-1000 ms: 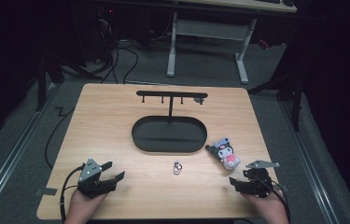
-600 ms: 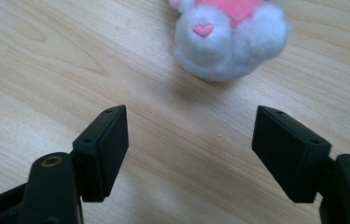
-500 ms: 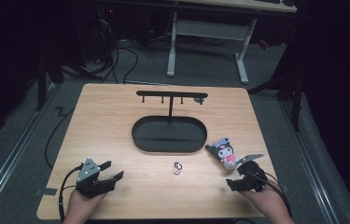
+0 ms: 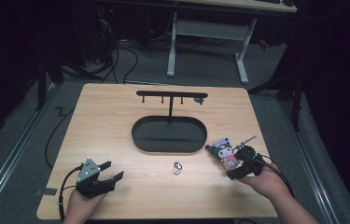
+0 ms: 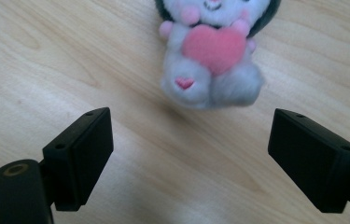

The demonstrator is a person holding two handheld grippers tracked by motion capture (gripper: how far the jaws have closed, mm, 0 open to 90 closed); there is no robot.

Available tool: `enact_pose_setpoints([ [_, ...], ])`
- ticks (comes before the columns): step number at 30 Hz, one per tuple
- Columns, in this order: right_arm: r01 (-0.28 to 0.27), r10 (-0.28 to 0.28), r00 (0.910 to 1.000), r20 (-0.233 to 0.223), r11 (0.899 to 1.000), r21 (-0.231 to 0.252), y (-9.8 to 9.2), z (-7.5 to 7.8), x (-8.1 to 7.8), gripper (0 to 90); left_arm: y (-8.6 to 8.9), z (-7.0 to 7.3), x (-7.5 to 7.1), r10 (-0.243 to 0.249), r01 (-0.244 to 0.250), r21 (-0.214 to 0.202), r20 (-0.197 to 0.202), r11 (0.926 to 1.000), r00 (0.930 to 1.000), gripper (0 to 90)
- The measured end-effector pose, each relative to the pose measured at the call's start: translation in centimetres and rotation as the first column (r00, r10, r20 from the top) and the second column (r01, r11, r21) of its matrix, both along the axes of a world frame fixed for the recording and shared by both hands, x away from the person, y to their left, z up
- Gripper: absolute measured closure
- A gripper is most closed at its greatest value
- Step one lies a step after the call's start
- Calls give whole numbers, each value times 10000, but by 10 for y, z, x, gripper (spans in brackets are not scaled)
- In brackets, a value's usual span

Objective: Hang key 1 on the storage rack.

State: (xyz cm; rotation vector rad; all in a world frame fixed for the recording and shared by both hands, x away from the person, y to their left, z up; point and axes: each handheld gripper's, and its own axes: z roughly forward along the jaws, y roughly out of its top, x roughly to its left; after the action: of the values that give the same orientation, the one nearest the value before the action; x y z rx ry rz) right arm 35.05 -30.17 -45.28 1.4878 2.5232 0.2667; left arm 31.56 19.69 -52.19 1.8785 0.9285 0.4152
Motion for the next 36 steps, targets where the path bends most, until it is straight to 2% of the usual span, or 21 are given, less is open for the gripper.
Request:
enact_pose_setpoints([
  [5, 242, -242, 9996, -148, 9997, 10, 1, -2, 15, 141, 0, 0, -1, -15, 15, 54, 4, 10000, 10000, 337],
  [6, 371, -364, 9989, -301, 9991, 210, 1, -4, 22, 146, 0, -1, -1, -7, 7, 66, 3, 10000, 10000, 337],
  [11, 467, -429, 9964, -733, 9976, 512, 3, -13, 34, 154, 0, -1, -1, 2, -3, 96, 23, 10000, 10000, 337],
  [12, 461, -430, 9952, -874, 9984, 335, 4, -18, 38, 157, 0, -1, -1, 29, -29, 67, 38, 10000, 10000, 337],
  [14, 481, -444, 9932, -1076, 9983, 324, 4, -23, 42, 162, 1, -1, -1, 25, -25, 97, 11, 10000, 10000, 337],
  [21, 689, -635, 9890, -1337, 9970, 361, 4, -27, 47, 214, 1, -1, 0, 29, -30, 108, 11, 9999, 10000, 337],
  [22, 623, -575, 9888, -1380, 9976, 309, 4, -28, 48, 256, 1, -1, 0, 20, -20, 125, 21, 9999, 10000, 337],
  [25, 503, -458, 9900, -1331, 9982, 311, 4, -28, 49, 288, 1, -1, -1, -6, 6, 166, 20, 9999, 10000, 337],
  [27, 751, -695, 9858, -1531, 9967, 311, 6, -29, 48, 338, 1, -1, -1, 0, 0, 161, 27, 9999, 10000, 337],
  [28, 751, -695, 9858, -1531, 9967, 311, 6, -29, 48, 338, 1, -1, -1, 0, 0, 161, 27, 9999, 10000, 337],
  [29, 581, -525, 9864, -1556, 9978, 316, 5, -30, 49, 388, 1, -1, -1, 3, -3, 151, 31, 9999, 10000, 337],
  [30, 581, -525, 9864, -1556, 9978, 316, 5, -30, 49, 388, 1, -1, -1, 3, -3, 151, 31, 9999, 10000, 337],
  [32, 530, -475, 9880, -1473, 9980, 338, 5, -30, 49, 449, 1, 0, -1, -2, 2, 140, 23, 9999, 10000, 337],
  [36, 491, -443, 9898, -1354, 9983, 320, 5, -29, 49, 478, 1, 0, -1, 36, -37, 105, 24, 9999, 10000, 337],
])
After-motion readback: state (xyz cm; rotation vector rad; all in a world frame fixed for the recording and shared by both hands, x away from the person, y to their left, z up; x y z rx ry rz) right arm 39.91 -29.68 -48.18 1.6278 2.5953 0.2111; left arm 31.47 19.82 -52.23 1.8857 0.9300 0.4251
